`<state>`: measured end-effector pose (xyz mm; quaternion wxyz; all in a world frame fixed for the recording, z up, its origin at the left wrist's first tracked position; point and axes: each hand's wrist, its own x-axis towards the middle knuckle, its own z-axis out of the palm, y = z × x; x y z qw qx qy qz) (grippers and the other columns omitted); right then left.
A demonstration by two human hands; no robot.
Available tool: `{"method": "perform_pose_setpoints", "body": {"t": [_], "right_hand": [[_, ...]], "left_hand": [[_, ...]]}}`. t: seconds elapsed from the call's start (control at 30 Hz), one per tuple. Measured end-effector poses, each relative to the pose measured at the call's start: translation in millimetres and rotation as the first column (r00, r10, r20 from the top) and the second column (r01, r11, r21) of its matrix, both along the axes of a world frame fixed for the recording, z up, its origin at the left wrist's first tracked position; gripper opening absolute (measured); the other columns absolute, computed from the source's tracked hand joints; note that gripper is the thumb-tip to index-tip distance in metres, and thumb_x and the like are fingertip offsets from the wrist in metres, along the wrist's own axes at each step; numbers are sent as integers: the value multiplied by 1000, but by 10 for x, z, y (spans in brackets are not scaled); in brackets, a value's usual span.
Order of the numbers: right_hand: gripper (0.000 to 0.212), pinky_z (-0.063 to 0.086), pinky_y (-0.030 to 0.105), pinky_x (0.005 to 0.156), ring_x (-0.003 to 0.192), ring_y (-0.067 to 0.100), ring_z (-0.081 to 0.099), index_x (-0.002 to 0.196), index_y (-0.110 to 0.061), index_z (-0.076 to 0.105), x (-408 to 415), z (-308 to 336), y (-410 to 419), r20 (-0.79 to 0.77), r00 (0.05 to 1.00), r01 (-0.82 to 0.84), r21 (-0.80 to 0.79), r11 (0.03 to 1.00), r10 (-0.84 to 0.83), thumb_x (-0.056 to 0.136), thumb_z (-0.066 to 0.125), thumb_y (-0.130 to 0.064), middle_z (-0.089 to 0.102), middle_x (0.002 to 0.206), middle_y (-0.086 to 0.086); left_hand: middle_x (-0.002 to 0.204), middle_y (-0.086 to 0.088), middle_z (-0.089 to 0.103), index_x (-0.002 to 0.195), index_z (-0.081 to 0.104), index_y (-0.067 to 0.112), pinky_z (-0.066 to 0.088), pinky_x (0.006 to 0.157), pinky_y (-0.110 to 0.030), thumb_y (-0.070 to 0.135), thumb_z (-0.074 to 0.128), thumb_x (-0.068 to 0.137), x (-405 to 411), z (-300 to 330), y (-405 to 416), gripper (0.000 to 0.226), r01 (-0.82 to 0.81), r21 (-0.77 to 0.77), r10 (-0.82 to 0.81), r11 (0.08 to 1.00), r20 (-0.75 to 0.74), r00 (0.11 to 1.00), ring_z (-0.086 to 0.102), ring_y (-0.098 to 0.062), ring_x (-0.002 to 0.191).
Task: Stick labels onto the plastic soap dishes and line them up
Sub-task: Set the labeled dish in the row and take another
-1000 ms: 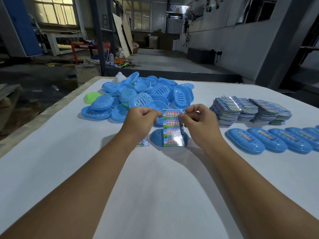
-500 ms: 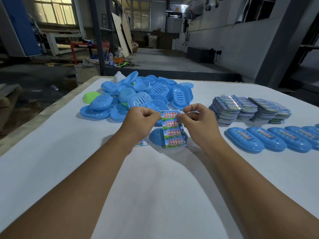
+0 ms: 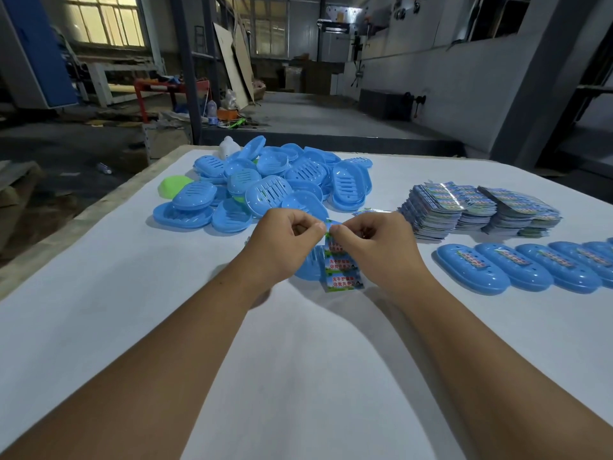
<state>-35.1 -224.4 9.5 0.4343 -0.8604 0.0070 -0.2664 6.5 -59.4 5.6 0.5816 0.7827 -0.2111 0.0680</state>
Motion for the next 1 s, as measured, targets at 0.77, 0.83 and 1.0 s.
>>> {"method": "perform_pose_setpoints", "body": {"t": [0.77,0.83,1.0], "right_hand": [[31,48,39,56,58,9,43,69,-2,67,5,10,25,-6,1000,-26,-24,999,26,79,61,-31,62,68,17],[30,43,31,53,55,7,43,67,-7,69,11,0,26,-11,999,-45,-11,999,45,81,63,-32,62,64,11],[23,46,28,53,56,5,50,68,-13,73,20,2,16,-24,997,-69,1,998,69,86,68,-27,68,67,5]], "left_hand": [[51,20,58,65,66,24,40,55,-21,27,67,88,24,-68,-76,23,-81,72,72,994,123,990,48,2,49],[52,20,59,66,67,23,41,54,-19,27,67,89,29,-70,-69,23,-79,67,71,995,116,991,48,2,49],[51,19,58,68,67,21,40,50,-14,26,66,91,23,-63,-57,23,-52,61,46,997,104,994,48,2,48]]}}
